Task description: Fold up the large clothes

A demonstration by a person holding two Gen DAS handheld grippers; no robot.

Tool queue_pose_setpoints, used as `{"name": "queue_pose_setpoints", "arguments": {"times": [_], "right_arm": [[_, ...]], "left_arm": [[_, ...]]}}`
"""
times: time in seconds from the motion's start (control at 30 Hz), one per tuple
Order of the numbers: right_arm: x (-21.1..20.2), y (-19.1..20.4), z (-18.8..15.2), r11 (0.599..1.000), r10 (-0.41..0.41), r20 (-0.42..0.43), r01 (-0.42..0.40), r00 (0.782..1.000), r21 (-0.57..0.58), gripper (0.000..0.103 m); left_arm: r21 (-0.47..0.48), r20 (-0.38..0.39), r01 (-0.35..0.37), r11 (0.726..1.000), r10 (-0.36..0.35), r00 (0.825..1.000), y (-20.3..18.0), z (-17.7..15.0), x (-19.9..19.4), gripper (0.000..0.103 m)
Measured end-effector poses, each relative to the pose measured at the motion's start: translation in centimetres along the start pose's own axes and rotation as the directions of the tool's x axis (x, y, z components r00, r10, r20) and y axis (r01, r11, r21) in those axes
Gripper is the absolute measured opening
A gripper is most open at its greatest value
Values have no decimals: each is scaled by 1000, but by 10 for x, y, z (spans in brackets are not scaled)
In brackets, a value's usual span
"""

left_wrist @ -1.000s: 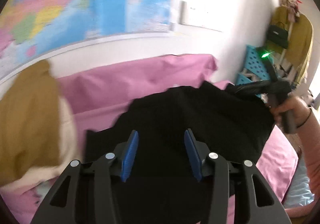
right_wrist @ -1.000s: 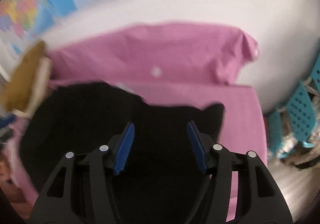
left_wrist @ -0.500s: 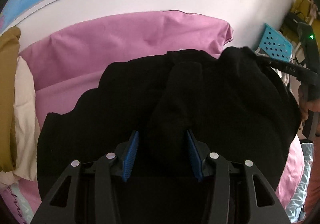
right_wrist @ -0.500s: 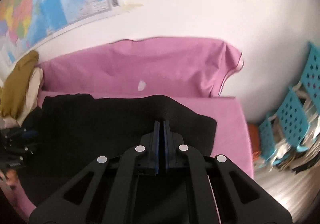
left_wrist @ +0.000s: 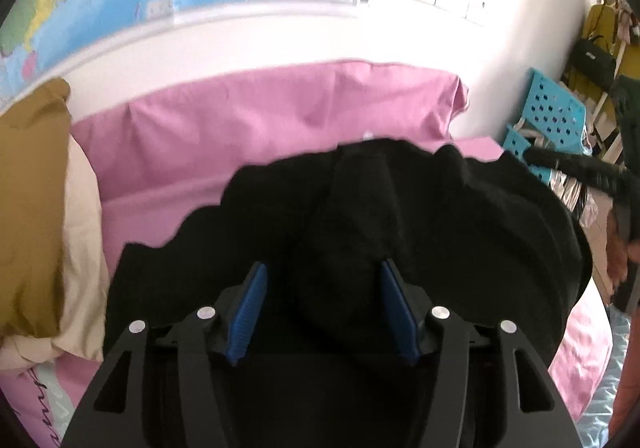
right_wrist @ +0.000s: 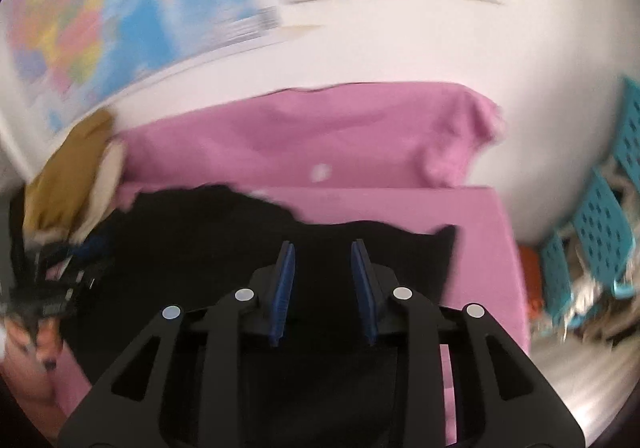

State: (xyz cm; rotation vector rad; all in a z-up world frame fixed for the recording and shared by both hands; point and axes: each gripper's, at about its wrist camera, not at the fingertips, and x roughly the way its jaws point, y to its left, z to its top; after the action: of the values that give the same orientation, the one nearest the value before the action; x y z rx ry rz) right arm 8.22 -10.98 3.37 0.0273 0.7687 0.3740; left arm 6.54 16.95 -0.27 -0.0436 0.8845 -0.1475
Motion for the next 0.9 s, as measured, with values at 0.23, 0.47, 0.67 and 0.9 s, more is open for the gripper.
{"name": "queue_pose_setpoints", "arguments": {"times": [0.23,0.47,0.67,0.9], "right_arm": [[61,-6,-14,998,-23,-169,32,985,49,32],[-40,-9,-38,974,127,64,-136,990,180,66],[-78,-11,-84,953,170,114,-192,979,235,69],[-80,-3,-124,924,214,128,-243,968,296,70]], "left_arm": [[-30,-108,-6,1000,3,994,8,-6,30,62],[-70,68,12,997,-7,998,21,-29,-40,69],[-78,90,-72,994,79,993,27,-68,-73,72],[-141,102,-68,988,83,991,31,-92,-88,77]]}}
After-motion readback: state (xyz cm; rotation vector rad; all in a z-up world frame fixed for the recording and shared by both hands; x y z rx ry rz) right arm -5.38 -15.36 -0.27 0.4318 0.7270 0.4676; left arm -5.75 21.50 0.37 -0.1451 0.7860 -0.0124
